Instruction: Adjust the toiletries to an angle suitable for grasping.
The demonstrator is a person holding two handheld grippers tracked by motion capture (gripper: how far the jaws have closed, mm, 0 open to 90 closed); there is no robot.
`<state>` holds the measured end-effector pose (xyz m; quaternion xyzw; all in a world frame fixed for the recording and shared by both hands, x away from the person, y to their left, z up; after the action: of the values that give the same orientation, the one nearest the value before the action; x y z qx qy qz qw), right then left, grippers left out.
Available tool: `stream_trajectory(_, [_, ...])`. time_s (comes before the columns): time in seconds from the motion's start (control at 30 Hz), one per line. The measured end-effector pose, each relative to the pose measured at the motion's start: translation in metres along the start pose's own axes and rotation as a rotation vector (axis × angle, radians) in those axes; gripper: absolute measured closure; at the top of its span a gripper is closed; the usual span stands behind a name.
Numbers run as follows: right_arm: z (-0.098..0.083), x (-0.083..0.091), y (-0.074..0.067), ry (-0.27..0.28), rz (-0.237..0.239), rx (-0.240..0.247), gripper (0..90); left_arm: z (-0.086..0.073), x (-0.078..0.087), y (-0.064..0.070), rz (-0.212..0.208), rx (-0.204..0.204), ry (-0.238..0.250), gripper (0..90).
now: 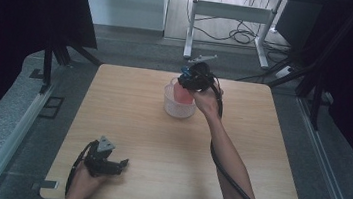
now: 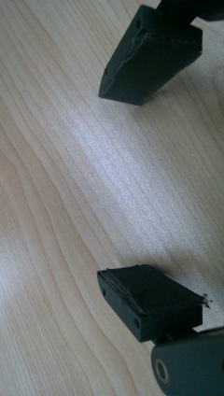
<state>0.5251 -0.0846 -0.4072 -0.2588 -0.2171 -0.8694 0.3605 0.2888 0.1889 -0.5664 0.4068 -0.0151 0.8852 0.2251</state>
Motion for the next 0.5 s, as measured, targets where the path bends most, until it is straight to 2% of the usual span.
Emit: stream_trajectory(0.5, [-0.013,-0.015,-0.006,-0.019,0.011,0.004,53.2,0.000,0.000,0.000,0.000,0.000,-0.001,11.7])
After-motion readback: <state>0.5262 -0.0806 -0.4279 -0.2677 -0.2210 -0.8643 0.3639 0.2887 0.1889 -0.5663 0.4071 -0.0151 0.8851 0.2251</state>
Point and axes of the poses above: each handheld gripper's, and its own axes: x roughly backward along the jaws, z roughly out of its top, y roughly to its right, the point moved 3 cm from there along -x, roughly forward along the jaws, and after that the axes turned 11 degrees about x, right-handed, at the moved point
